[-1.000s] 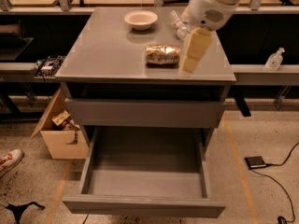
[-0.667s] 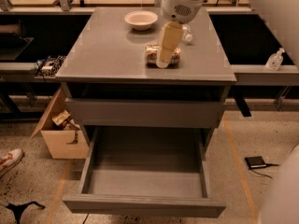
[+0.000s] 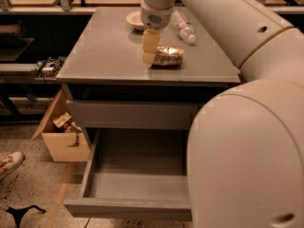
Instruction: Place orange can into middle drawer
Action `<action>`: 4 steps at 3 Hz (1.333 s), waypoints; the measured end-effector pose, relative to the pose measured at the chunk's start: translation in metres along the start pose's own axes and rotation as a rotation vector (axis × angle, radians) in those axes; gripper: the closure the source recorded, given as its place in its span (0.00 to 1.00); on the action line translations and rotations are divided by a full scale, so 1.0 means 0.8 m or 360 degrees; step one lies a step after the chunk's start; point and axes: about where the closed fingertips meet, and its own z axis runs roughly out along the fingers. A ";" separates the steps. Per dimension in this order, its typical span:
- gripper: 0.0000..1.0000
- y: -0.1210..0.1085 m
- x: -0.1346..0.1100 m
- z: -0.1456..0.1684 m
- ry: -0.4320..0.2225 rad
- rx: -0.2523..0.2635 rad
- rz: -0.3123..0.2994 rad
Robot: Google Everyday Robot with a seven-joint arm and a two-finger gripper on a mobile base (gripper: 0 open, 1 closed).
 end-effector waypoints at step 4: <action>0.41 -0.049 0.067 0.095 0.0132 -0.0071 0.0114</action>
Offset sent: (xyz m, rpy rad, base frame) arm 0.0759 -0.0522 -0.0606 -0.0967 0.0548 -0.1159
